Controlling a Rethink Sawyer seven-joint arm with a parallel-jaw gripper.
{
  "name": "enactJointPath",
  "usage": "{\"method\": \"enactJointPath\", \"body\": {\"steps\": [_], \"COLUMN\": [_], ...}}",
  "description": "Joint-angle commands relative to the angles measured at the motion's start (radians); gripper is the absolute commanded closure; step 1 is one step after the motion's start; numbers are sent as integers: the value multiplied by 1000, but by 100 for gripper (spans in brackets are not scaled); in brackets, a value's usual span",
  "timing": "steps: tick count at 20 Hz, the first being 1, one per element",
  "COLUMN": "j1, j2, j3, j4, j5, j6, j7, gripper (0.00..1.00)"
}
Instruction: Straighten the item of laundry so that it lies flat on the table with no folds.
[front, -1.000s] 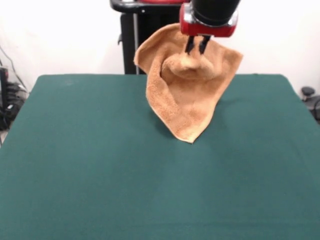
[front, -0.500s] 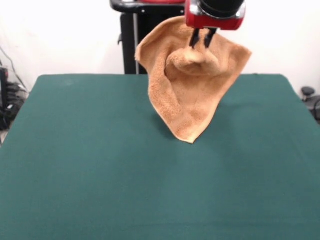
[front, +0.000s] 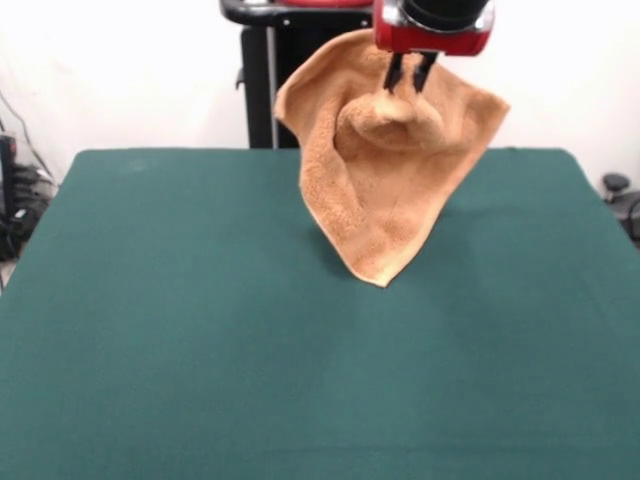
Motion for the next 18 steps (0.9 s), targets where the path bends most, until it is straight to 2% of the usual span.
{"method": "enactJointPath", "body": {"steps": [1,5,8,18], "j1": [11,15,23,10], "j2": [-13,-10,6,119], "j3": [14,16,16,42], "j4": [149,146,97,-182], "j5": [61,60,51,34], "j6": [-84,-88,-41,206], "j7": [290,291,302,326], "gripper": [100,100,100,100]}}
